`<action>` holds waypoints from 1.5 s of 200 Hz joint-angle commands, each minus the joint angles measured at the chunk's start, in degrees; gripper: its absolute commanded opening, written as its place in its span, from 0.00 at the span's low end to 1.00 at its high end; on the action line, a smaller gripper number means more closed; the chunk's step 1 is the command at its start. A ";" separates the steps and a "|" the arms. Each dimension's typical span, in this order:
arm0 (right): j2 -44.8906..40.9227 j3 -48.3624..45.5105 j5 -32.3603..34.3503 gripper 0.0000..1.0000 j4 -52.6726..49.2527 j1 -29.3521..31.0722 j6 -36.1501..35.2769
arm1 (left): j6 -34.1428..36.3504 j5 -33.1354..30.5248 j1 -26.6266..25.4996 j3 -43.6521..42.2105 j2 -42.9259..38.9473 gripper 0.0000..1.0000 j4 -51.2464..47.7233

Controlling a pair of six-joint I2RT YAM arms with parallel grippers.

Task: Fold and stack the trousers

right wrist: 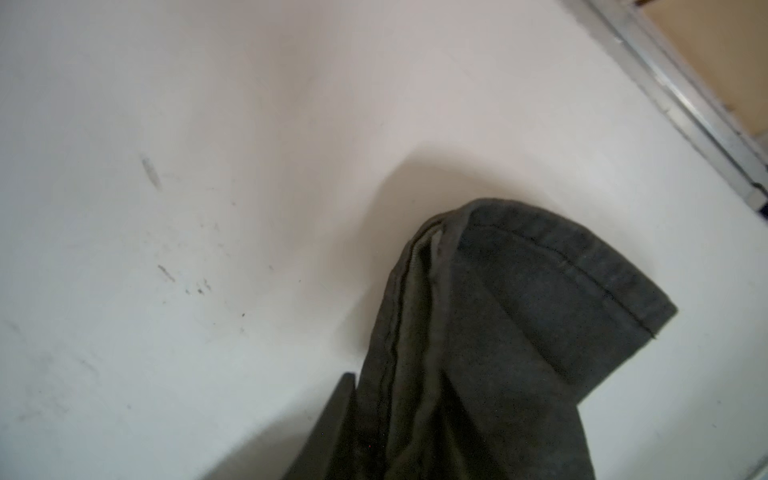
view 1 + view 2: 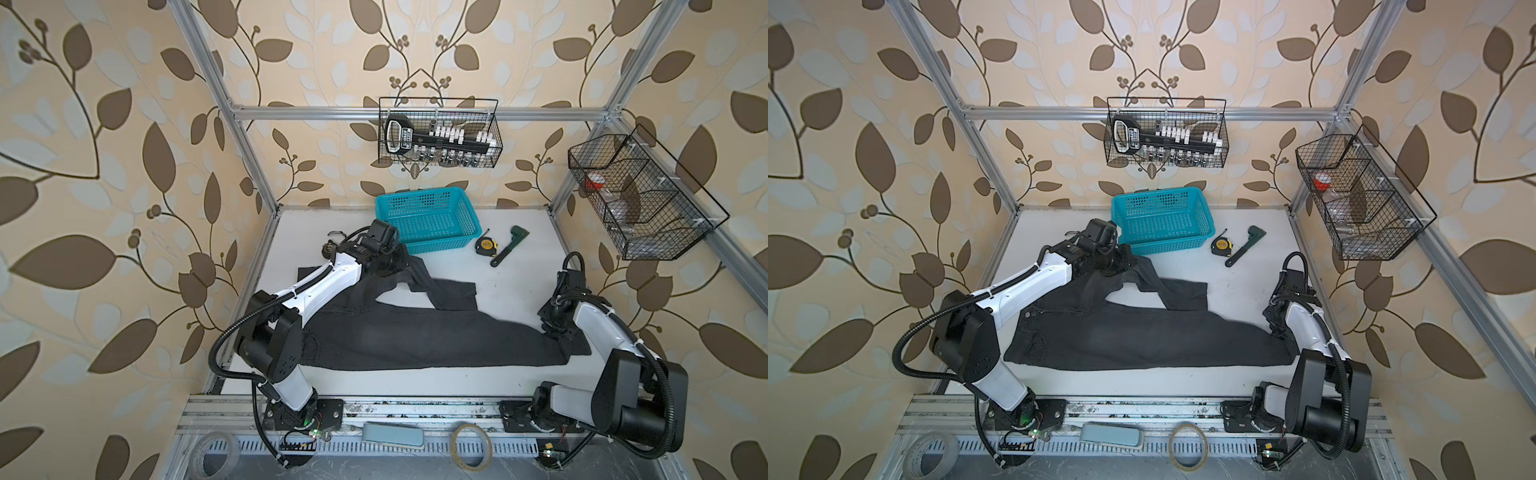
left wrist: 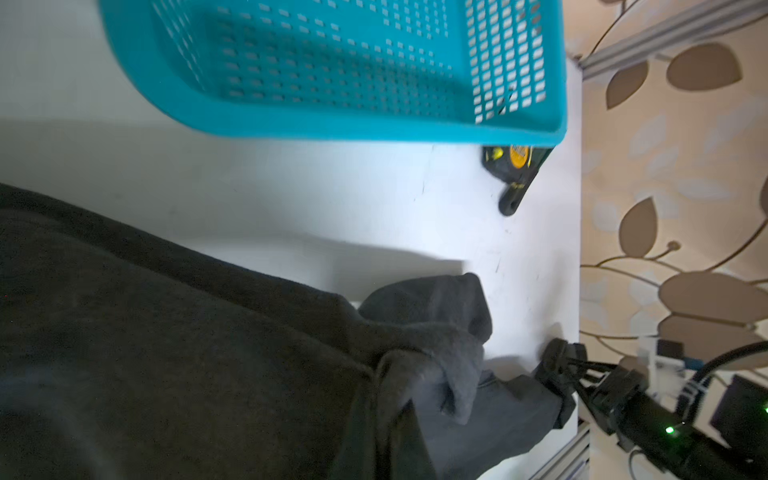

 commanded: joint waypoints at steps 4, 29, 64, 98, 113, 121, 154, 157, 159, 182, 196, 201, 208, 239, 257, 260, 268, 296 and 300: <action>-1.50 0.71 3.94 0.14 -1.50 -0.60 1.51 | 3.35 2.21 -1.67 -2.93 2.46 0.00 1.63; -3.74 2.67 4.44 0.05 -3.11 -0.28 3.17 | 6.37 1.14 -2.20 -4.15 5.39 0.00 0.08; -10.49 4.72 8.46 0.01 -1.83 0.56 8.01 | 9.85 -7.28 -2.05 -7.40 5.98 0.00 -5.05; -16.50 0.32 11.20 0.03 1.82 -2.25 15.13 | 10.20 -15.49 -1.12 -12.05 5.44 0.00 -10.20; -17.70 -2.04 12.42 0.07 2.63 -4.32 17.36 | 9.20 -17.54 -0.11 -14.13 4.35 0.00 -11.02; -17.21 -3.10 13.00 0.09 3.99 -4.81 16.76 | 8.74 -18.04 0.46 -14.83 3.72 0.00 -11.17; -14.16 -6.58 16.34 0.10 6.63 -5.99 15.75 | 8.64 -17.98 1.01 -14.73 4.06 0.00 -11.66; -14.06 -6.77 16.59 0.10 6.83 -6.25 15.42 | 8.72 -18.17 1.01 -14.59 4.12 0.00 -11.77; -14.18 -6.83 16.72 0.10 6.87 -6.50 15.26 | 8.72 -18.32 1.05 -14.55 4.11 0.00 -11.90; -14.81 -6.19 20.92 0.14 2.76 -7.02 15.39 | 8.75 -18.80 2.07 -14.19 3.54 0.00 -12.31; -14.48 -6.08 22.21 0.23 1.41 -7.02 16.10 | 8.82 -17.05 3.23 -13.61 3.09 0.00 -11.45; -14.27 -5.78 22.68 0.27 0.50 -6.99 16.80 | 9.07 -16.46 3.50 -13.09 3.12 0.00 -11.50; -14.06 -5.21 23.84 0.32 -1.04 -7.02 18.01 | 9.52 -16.04 3.72 -12.01 3.15 0.00 -11.96; -14.42 0.56 31.05 0.45 -7.38 -7.20 17.18 | 11.72 -13.17 4.30 -6.48 1.92 0.00 -14.27; -15.02 3.58 30.25 0.47 -11.64 -7.37 17.50 | 11.65 -10.79 4.39 -3.21 0.93 0.00 -15.07; -15.34 3.86 29.87 0.47 -12.32 -7.37 17.74 | 11.58 -10.39 4.42 -2.82 0.83 0.00 -15.28; -16.34 4.61 29.01 0.48 -15.44 -7.37 18.97 | 11.17 -9.39 4.35 -1.26 0.72 0.00 -15.90; -25.09 2.47 23.13 0.48 -18.31 -6.68 14.48 | 10.11 -5.57 4.44 3.45 -0.57 0.00 -16.85; -26.52 1.95 21.45 0.48 -17.42 -6.15 12.84 | 9.93 -4.98 4.44 4.17 -0.69 0.00 -16.96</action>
